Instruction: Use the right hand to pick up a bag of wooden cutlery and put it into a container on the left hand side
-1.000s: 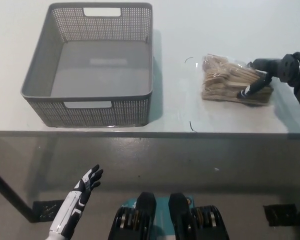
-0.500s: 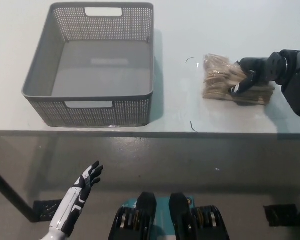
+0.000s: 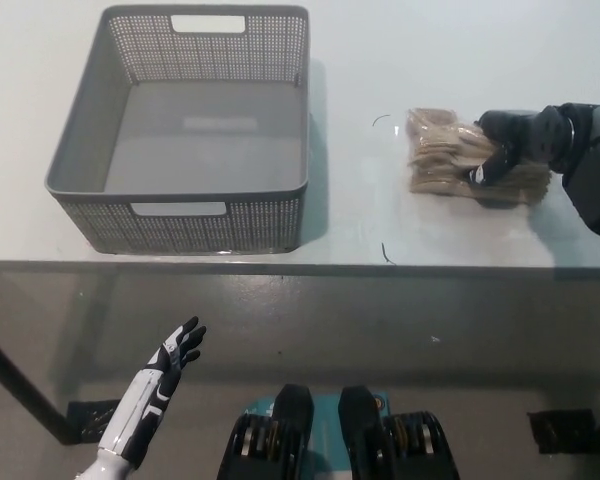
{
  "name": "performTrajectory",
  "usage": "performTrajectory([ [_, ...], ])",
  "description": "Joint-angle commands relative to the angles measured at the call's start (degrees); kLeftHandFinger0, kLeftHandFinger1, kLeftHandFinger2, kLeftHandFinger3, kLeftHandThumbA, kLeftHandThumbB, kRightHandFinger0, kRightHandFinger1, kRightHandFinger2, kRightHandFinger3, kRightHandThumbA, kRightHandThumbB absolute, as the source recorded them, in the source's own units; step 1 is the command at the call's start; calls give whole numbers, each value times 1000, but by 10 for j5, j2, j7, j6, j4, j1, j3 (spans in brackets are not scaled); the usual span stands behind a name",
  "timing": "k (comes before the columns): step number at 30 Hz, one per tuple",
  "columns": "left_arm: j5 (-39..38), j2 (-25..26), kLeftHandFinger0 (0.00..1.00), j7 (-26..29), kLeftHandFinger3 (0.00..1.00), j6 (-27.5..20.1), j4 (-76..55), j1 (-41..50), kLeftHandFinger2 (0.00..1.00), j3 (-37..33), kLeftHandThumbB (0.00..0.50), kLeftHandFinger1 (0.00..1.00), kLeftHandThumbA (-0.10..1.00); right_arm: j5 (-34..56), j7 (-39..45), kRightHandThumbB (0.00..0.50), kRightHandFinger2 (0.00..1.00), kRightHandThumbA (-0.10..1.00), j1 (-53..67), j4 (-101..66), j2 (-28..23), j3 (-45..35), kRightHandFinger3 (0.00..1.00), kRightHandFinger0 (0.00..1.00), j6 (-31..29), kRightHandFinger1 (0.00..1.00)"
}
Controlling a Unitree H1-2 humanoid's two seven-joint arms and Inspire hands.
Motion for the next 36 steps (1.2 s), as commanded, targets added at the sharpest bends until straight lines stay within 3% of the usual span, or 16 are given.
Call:
performTrajectory([
  [1, -2, 14, 1000, -8, 1000, -22, -9, -13, 1000, 5, 371, 1000, 1000, 39, -202, 135, 922, -100, 10, -11, -18, -52, 984, 23, -57, 579],
  [4, -3, 14, 1000, -9, 1000, -22, -10, -13, 1000, 5, 366, 1000, 1000, 43, -231, 106, 934, -100, 13, -13, -23, -66, 951, 69, -80, 627],
  [7, -4, 15, 1000, -11, 1000, -22, -10, -11, 1000, 5, 370, 1000, 1000, 56, -258, 119, 844, -100, 15, -16, -27, -88, 850, 25, -101, 559],
  [9, -3, 15, 1000, -11, 1000, -22, -10, -9, 1000, 4, 368, 1000, 1000, 71, -258, 100, 837, -100, 13, -19, -28, -109, 849, 43, -110, 554],
  [10, -3, 15, 1000, -11, 1000, -22, -11, -9, 1000, 4, 367, 1000, 1000, 81, -256, 116, 855, -100, 10, -22, -29, -122, 869, 66, -118, 560],
  [11, -3, 15, 1000, -12, 1000, -22, -11, -9, 1000, 4, 366, 1000, 1000, 88, -256, 134, 850, -100, 6, -24, -29, -133, 865, 49, -124, 534],
  [15, -1, 16, 1000, -12, 1000, -22, -9, -4, 1000, 3, 370, 1000, 1000, 95, -263, 127, 806, -100, -8, -40, -27, -159, 860, 0, -145, 449],
  [19, 1, 13, 1000, -9, 1000, -22, -8, 0, 1000, 1, 373, 1000, 1000, 86, -256, 120, 784, -100, -29, -70, -24, -168, 857, 0, -138, 402],
  [22, 1, 10, 1000, -9, 1000, -22, -12, 16, 1000, -4, 371, 1000, 1000, 93, -245, 131, 819, -100, -24, -112, -20, -184, 882, 0, -134, 439],
  [24, 0, 9, 1000, -10, 1000, -22, -10, 20, 1000, -5, 378, 1000, 998, 85, -243, 144, 790, -100, -28, -141, -17, -183, 855, 0, -139, 424],
  [30, 2, 12, 1000, -11, 1000, -22, -10, 28, 1000, -11, 374, 1000, 1000, 93, -201, 150, 792, -100, -46, -190, 6, -186, 899, 0, -101, 392],
  [36, 4, 12, 1000, -12, 1000, -22, -9, 32, 1000, -13, 381, 1000, 1000, 87, -199, 160, 813, -100, -62, -210, 33, -176, 908, 0, -83, 419],
])
